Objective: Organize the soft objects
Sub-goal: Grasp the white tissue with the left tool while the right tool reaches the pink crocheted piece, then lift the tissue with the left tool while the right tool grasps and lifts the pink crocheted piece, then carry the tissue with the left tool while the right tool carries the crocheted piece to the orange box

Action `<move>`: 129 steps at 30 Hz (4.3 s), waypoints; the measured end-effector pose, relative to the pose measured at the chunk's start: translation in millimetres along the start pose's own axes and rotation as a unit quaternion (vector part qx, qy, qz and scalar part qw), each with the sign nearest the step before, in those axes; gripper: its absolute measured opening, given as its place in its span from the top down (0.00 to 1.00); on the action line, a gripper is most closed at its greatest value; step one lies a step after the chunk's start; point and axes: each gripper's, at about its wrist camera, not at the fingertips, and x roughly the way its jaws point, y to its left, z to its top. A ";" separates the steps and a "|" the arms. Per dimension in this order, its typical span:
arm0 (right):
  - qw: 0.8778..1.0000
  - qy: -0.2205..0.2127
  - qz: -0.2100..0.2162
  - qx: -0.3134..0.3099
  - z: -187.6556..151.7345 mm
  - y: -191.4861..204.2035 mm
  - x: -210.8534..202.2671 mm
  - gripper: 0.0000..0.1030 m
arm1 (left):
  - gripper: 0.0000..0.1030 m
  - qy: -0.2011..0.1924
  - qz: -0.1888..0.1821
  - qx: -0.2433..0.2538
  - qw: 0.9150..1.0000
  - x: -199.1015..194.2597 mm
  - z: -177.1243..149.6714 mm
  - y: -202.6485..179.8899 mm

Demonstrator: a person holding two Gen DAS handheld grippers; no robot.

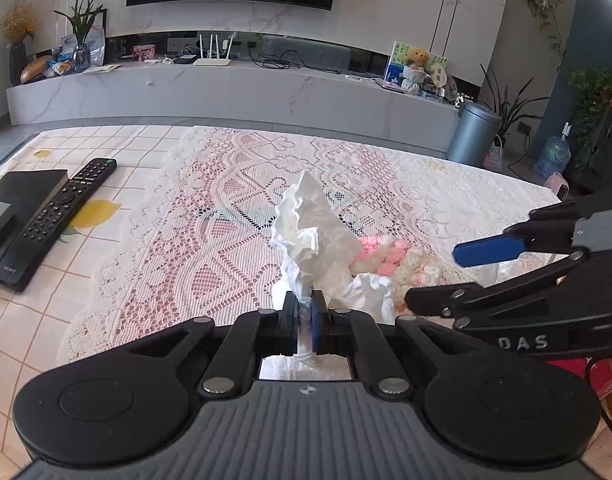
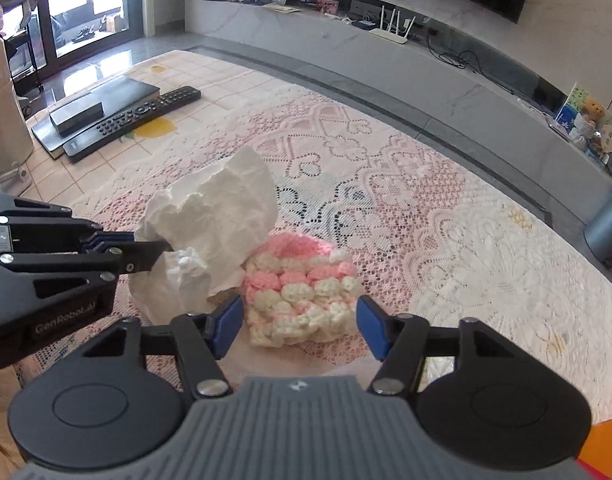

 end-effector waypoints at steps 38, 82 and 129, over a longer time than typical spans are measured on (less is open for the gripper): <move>0.996 0.007 -0.038 -0.074 -7.0 15.4 21.6 0.84 | 0.94 -0.019 -0.035 -0.020 0.999 17.7 4.0 -17.5; 0.988 -0.089 -0.109 0.065 -132.6 -93.4 -242.0 0.95 | 0.94 -0.086 -0.184 0.061 0.977 -107.0 21.6 -188.0; 0.940 -0.058 -0.277 0.188 -212.7 -274.1 -265.6 0.97 | 0.94 0.004 -0.310 0.113 0.944 4.8 68.0 -316.9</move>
